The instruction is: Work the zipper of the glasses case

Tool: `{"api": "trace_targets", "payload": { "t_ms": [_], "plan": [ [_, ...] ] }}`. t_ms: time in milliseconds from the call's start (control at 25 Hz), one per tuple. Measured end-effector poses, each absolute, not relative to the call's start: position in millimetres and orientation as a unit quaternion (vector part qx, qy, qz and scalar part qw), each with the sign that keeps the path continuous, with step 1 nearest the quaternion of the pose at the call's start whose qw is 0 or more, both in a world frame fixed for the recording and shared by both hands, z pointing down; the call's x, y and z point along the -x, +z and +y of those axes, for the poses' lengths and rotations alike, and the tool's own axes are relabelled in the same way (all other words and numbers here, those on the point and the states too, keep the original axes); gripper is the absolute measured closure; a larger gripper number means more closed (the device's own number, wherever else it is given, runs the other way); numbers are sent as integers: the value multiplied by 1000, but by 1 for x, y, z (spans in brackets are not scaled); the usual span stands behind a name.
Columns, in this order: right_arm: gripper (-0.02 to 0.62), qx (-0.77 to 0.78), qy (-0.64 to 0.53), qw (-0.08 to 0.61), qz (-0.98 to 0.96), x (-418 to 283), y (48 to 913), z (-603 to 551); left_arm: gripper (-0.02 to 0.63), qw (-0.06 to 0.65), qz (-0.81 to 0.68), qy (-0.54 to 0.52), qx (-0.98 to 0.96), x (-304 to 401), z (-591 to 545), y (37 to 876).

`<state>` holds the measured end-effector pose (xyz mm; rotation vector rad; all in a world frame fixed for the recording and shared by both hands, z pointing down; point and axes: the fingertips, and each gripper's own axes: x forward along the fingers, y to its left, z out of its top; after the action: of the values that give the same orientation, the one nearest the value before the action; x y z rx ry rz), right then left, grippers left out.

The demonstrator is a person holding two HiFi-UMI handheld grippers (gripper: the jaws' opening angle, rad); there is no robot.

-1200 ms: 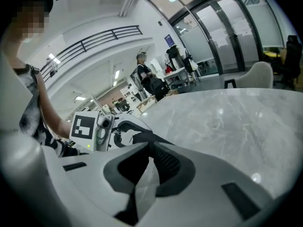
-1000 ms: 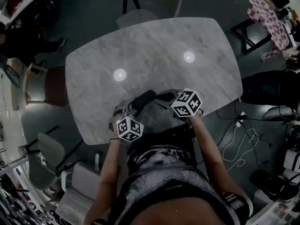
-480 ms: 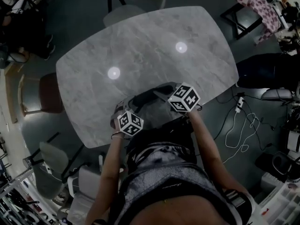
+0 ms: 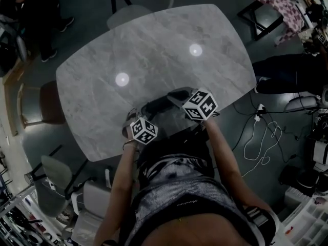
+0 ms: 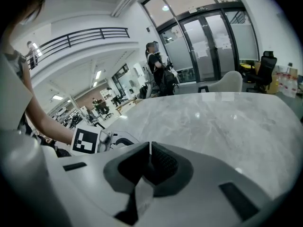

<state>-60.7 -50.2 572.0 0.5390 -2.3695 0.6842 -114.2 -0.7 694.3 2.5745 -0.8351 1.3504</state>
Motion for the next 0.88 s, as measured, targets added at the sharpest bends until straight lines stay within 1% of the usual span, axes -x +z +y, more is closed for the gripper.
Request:
{"api": "trace_targets", "payload": {
  "t_ms": [200, 360, 680, 880],
  "plan": [
    [534, -187, 266, 299, -897, 50, 571, -59, 362, 70, -290, 445, -845, 109, -5, 696],
    [534, -184, 264, 301, -898, 45, 571, -71, 359, 102, -311, 428, -842, 109, -6, 696],
    [532, -149, 266, 325, -895, 51, 584, -76, 359, 125, -357, 399, -835, 115, -16, 676],
    [532, -148, 267, 327, -894, 56, 592, -79, 359, 141, -372, 387, -832, 118, -22, 676]
  ]
}}
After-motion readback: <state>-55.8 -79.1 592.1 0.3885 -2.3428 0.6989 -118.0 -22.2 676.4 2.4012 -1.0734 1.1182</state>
